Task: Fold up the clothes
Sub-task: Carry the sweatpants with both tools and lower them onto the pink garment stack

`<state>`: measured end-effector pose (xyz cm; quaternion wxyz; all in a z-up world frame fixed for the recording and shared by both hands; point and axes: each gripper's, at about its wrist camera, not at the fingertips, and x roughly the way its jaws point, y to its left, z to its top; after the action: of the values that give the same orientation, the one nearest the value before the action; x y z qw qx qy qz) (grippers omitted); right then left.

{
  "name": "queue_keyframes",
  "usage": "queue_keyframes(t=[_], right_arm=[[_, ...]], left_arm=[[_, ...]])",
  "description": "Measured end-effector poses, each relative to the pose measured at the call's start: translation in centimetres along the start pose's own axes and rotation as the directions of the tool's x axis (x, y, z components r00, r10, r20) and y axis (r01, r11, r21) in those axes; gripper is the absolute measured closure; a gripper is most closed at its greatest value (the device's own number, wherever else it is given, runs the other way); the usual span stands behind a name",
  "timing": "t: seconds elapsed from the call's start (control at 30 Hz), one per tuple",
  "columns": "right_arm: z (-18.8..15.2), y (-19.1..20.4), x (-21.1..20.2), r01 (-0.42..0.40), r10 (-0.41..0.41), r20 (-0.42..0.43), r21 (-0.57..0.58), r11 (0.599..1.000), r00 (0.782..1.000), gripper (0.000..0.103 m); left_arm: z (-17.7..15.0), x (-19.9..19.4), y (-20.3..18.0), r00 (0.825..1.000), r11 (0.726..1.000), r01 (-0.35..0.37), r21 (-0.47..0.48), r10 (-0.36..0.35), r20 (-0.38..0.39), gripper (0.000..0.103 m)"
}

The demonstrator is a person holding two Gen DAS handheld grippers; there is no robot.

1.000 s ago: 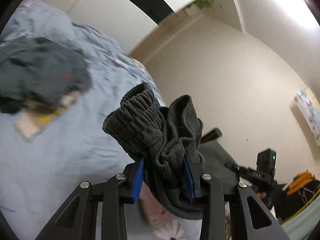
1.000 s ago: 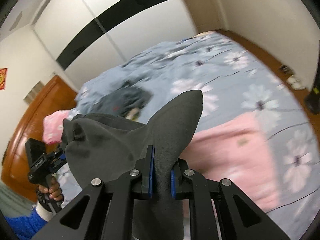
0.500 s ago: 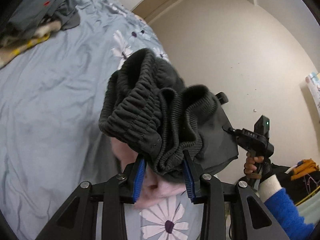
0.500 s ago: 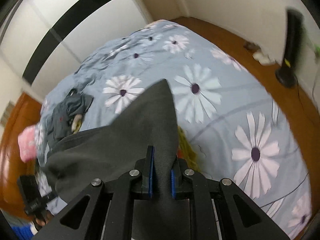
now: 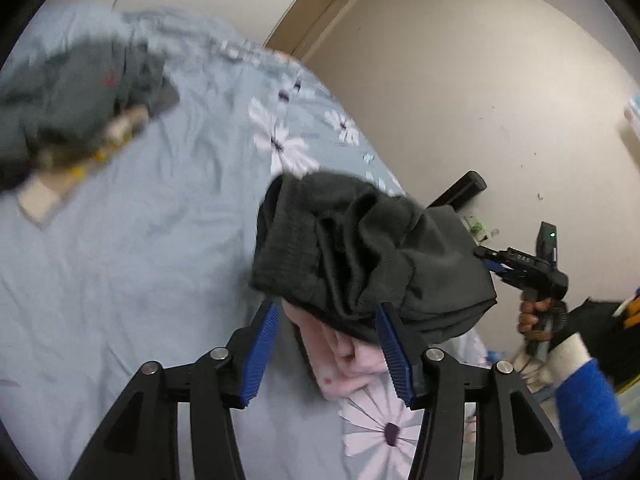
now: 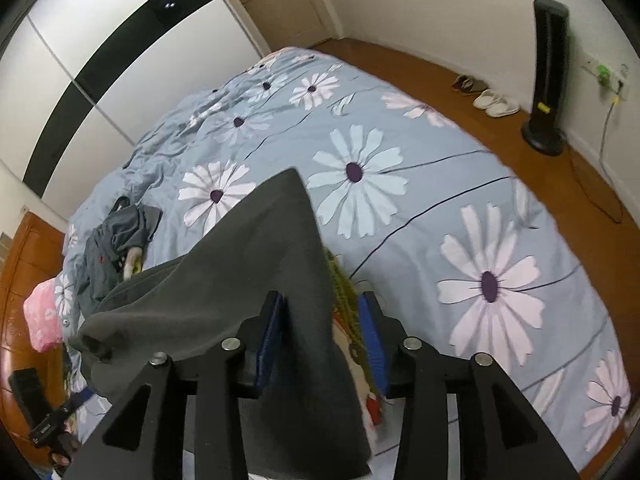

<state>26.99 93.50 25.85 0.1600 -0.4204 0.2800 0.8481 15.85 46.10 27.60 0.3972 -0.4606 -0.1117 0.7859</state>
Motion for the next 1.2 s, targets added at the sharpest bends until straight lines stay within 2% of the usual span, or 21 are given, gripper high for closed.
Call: queue_keyframes(t=[0.07, 0.17, 0.23, 0.37, 0.47, 0.53, 0.6, 0.73, 0.93, 1.2], right_arm=[[-0.3, 0.2, -1.3, 0.039, -0.039, 0.016, -0.009, 0.999, 0.999, 0.061], [-0.9, 2.1, -3.5, 0.083, -0.078, 0.056, -0.095, 0.992, 0.995, 0.061], [-1.6, 3.8, -4.4, 0.079, -0.067, 0.081, -0.154, 0.985, 0.994, 0.061], [-4.2, 7.0, -4.5, 0.045, -0.022, 0.088, -0.279, 0.959, 0.996, 0.061], [-6.0, 7.8, -3.4, 0.038, -0.015, 0.069, -0.343, 0.939, 0.998, 0.061], [-6.6, 6.8, -2.5, 0.051, -0.036, 0.051, -0.327, 0.944, 0.998, 0.061], [-6.7, 5.4, -1.9, 0.059, -0.047, 0.047, -0.286, 0.957, 0.998, 0.061], [-6.9, 3.8, -0.8, 0.042, -0.034, 0.036, -0.249, 0.968, 0.999, 0.061], [-7.0, 2.7, 0.9, 0.019, -0.016, 0.016, -0.219, 0.975, 1.0, 0.061], [-7.0, 2.3, 1.9, 0.022, -0.024, -0.006, -0.18, 0.984, 1.0, 0.061]], left_arm=[[1.5, 0.5, -1.7, 0.999, 0.996, -0.031, 0.087, 0.029, 0.02, 0.047], [3.3, 1.9, -5.3, 0.997, 0.972, -0.075, 0.221, 0.067, 0.044, 0.046], [3.9, 3.6, -7.7, 0.998, 0.957, -0.062, 0.282, 0.054, 0.038, 0.046], [3.9, 6.5, -10.2, 0.998, 0.927, -0.062, 0.37, 0.059, 0.019, 0.046], [3.5, 8.2, -10.5, 0.997, 0.903, -0.076, 0.422, 0.076, 0.016, 0.046], [3.4, 9.4, -9.7, 0.994, 0.898, -0.098, 0.429, 0.108, 0.001, 0.046], [3.4, 10.4, -8.7, 0.992, 0.907, -0.106, 0.409, 0.123, -0.015, 0.046], [3.0, 11.5, -6.8, 0.992, 0.93, -0.086, 0.357, 0.112, -0.053, 0.046], [1.9, 13.0, -5.4, 0.988, 0.94, -0.074, 0.332, 0.113, -0.101, 0.046], [1.8, 13.6, -5.8, 0.982, 0.934, -0.094, 0.344, 0.144, -0.123, 0.046]])
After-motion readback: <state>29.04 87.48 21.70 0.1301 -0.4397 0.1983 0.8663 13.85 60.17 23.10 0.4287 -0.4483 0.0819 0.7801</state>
